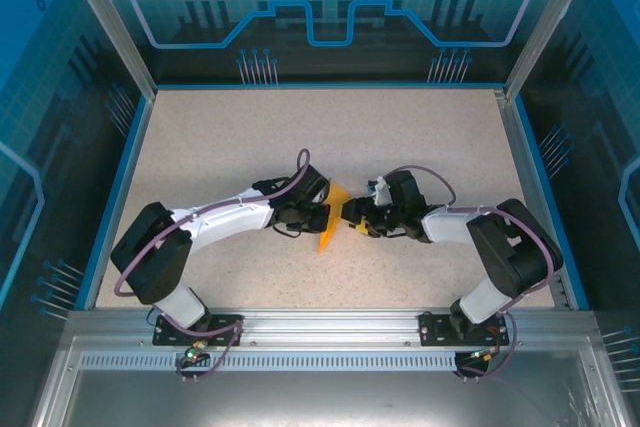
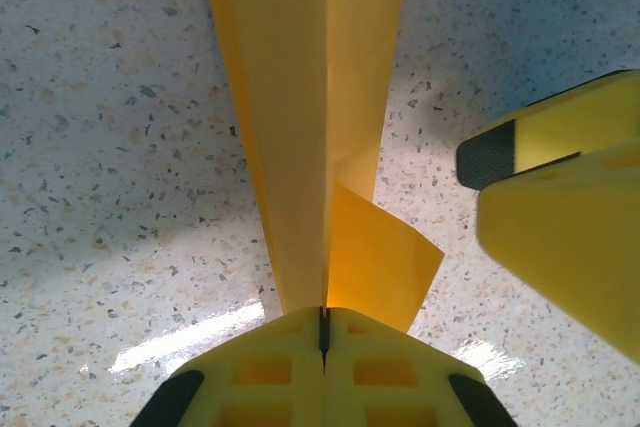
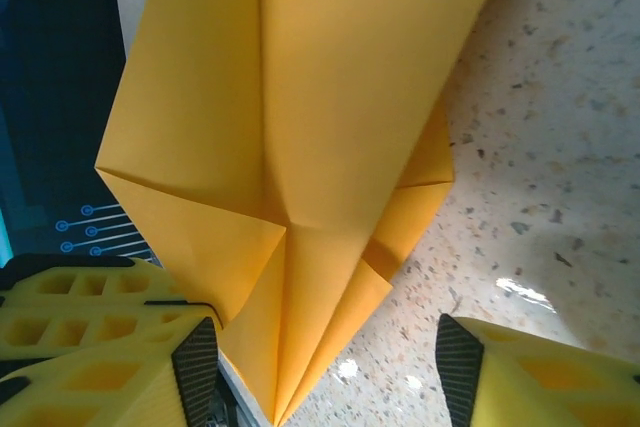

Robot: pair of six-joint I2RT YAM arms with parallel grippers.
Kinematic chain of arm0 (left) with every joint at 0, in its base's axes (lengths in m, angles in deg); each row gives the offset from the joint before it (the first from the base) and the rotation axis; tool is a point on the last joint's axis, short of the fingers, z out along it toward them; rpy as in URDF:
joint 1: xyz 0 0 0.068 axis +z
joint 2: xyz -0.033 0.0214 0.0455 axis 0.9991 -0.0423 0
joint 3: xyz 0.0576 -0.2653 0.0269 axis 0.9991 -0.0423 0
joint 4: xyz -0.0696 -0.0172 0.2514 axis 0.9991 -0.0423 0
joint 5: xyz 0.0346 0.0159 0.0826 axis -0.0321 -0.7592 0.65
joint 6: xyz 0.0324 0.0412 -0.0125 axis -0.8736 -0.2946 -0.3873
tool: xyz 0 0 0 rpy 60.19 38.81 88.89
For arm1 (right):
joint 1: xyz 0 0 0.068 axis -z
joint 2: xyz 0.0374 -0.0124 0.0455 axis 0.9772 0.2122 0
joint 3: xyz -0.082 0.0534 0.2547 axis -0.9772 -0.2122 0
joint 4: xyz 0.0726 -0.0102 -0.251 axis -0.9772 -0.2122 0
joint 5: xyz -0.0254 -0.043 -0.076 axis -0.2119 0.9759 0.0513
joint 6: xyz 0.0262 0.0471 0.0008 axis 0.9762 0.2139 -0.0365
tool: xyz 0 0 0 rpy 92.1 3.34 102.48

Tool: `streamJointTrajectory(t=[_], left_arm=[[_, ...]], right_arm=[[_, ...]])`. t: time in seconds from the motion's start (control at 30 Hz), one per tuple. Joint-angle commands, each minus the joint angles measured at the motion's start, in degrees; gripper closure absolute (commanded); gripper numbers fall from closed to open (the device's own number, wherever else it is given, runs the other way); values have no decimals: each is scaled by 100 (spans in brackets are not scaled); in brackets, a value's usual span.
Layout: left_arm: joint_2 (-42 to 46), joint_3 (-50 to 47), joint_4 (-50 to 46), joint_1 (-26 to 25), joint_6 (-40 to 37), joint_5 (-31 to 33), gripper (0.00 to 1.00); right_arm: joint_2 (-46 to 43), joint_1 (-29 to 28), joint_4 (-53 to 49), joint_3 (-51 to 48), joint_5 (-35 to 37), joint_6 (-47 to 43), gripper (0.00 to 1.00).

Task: Fold a paper plane with a square sheet of paper (pick it up from the middle)
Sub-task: Pick up the paper plane from the center of the table, then place the paper plane at the center of the table.

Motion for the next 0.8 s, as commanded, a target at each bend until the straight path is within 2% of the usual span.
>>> streamJointTrajectory(t=[0.0, 0.33, 0.53, 0.77], left_arm=[[324, -145, 210, 138, 196, -361, 100], [608, -289, 276, 268, 242, -506, 100], [659, -341, 371, 277, 284, -525, 100], [600, -404, 458, 297, 321, -564, 100]], right_arm=[[142, -119, 484, 54, -90, 316, 36], [314, -248, 1097, 37, -203, 828, 29], [350, -329, 1264, 6, -246, 1028, 28], [468, -356, 2038, -130, -325, 1534, 29]])
